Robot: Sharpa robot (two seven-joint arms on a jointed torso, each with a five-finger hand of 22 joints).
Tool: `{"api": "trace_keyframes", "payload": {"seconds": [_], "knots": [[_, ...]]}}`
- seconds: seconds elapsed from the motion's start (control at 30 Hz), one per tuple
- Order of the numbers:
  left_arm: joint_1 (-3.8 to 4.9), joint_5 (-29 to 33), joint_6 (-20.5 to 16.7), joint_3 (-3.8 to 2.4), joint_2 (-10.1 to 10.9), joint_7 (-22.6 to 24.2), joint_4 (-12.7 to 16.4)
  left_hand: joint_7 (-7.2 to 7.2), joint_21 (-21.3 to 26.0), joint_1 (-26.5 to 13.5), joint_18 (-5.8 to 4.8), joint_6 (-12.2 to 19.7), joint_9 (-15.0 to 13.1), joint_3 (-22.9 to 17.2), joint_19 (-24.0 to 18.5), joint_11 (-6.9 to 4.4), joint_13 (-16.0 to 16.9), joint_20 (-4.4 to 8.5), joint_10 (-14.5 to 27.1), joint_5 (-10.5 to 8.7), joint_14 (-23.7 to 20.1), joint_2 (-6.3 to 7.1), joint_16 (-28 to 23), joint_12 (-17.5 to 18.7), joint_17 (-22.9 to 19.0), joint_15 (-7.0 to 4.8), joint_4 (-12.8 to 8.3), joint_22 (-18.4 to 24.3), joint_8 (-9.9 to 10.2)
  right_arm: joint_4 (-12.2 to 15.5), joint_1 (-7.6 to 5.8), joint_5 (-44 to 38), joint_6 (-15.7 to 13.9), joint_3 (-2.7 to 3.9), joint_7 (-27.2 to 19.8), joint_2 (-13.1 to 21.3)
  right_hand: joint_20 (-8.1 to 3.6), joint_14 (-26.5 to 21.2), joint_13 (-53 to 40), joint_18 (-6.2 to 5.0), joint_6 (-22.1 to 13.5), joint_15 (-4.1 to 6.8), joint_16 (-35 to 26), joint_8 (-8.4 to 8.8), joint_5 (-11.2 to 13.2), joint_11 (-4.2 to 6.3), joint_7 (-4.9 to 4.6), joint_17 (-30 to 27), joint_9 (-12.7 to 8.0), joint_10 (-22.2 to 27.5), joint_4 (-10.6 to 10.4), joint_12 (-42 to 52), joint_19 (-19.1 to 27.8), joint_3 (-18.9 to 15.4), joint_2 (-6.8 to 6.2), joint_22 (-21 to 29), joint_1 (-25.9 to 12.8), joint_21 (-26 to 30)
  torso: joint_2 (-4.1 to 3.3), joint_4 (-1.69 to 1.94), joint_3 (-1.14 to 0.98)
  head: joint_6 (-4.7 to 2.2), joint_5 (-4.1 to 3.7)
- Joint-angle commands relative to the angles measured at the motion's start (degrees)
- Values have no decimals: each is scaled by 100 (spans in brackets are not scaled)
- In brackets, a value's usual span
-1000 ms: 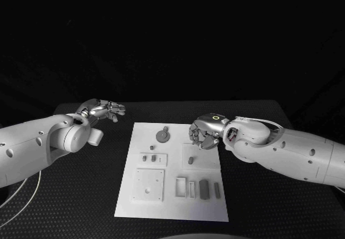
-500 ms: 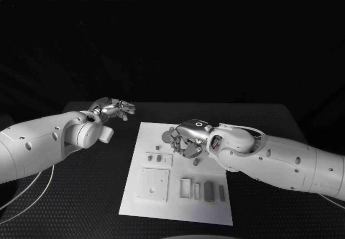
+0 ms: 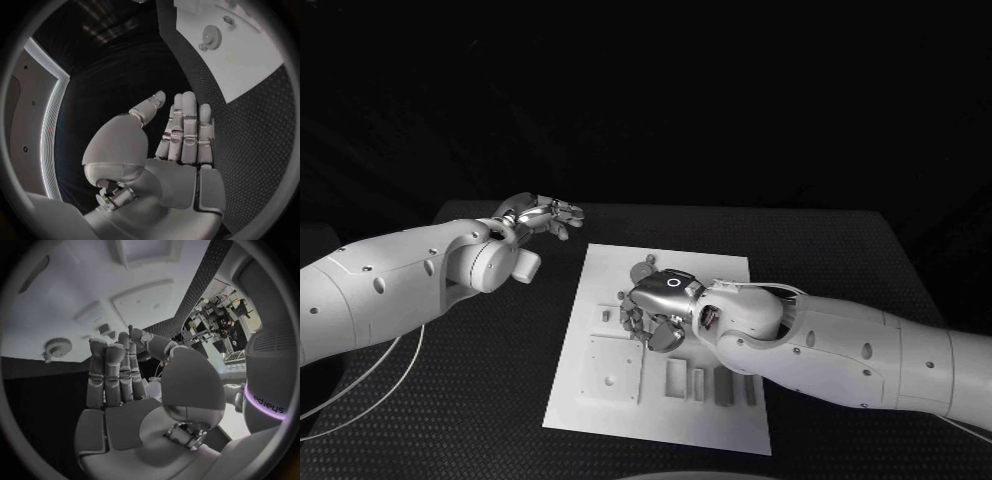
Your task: Assemble the parts on the task board
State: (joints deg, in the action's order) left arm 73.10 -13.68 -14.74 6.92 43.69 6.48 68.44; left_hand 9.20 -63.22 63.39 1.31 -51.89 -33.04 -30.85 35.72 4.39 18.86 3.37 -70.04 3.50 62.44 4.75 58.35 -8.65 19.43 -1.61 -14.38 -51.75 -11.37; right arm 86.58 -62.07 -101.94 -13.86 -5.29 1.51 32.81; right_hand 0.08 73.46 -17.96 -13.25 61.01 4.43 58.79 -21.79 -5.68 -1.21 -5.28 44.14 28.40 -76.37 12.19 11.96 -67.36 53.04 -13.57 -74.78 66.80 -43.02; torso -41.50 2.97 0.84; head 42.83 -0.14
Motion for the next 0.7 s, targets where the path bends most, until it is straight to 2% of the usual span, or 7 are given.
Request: {"api": "trace_keyframes", "payload": {"seconds": [0.03,0.13,0.2,0.33,0.47,0.7], "knots": [[5,45,-3,-3,-32,20,-8,39,24,-59,28,11,5,25,32,11,10,387,48,-19,37,9,-39,-22,6,-4,-2,6,-30,-21,11,-231,22,-52,11,-64,-31,-3,-13,-175,29,48,10,-41,-21,-19,1,8,9,-9,9,4,10,-31,72,-4,-10,-28,-4,-3,-6,27,32],[5,45,-3,-3,-47,18,-14,39,25,-59,28,10,5,25,31,11,11,387,49,-19,37,9,-40,-25,7,-4,-3,7,-31,-57,33,-314,51,-103,14,-126,-32,-2,-16,-175,29,48,9,-40,-26,-18,1,8,12,-9,13,3,9,-35,74,-4,-12,-29,-8,5,-9,57,64],[5,45,3,-3,-54,16,-15,39,25,-57,28,10,6,24,29,11,13,387,50,-18,35,10,-42,-28,8,-4,-4,8,-32,-81,39,-344,68,-171,14,-151,-32,-1,-20,-175,29,48,9,-39,-33,-18,1,8,15,-10,18,2,8,-39,77,-5,-15,-30,-8,8,-10,68,75],[5,33,7,-3,-64,17,-12,38,26,-55,28,11,6,23,27,11,15,386,52,-18,33,10,-44,-31,8,-4,-5,9,-33,-108,66,-424,72,-244,20,-173,-33,0,-23,-175,30,48,8,-38,-39,-18,1,9,19,-10,22,0,7,-43,80,-6,-17,-31,-8,7,-8,90,104],[5,29,19,-3,-60,15,-9,38,27,-53,28,11,6,22,25,11,16,386,55,-18,32,9,-46,-35,9,-4,-5,10,-34,-115,108,-449,71,-262,27,-180,-34,2,-27,-175,30,48,8,-38,-44,-18,1,10,22,-10,27,-1,7,-47,83,-6,-20,-32,-7,1,-12,99,143],[5,29,24,-3,-54,7,-4,43,29,-57,27,23,10,24,21,12,21,383,61,-18,32,14,-49,-44,13,-3,-4,13,-30,-142,156,-529,70,-268,43,-214,-35,5,-33,-175,31,49,7,-37,-50,-17,2,11,28,-12,35,-3,5,-52,88,-8,-23,-34,-4,-10,-13,97,147]]}}
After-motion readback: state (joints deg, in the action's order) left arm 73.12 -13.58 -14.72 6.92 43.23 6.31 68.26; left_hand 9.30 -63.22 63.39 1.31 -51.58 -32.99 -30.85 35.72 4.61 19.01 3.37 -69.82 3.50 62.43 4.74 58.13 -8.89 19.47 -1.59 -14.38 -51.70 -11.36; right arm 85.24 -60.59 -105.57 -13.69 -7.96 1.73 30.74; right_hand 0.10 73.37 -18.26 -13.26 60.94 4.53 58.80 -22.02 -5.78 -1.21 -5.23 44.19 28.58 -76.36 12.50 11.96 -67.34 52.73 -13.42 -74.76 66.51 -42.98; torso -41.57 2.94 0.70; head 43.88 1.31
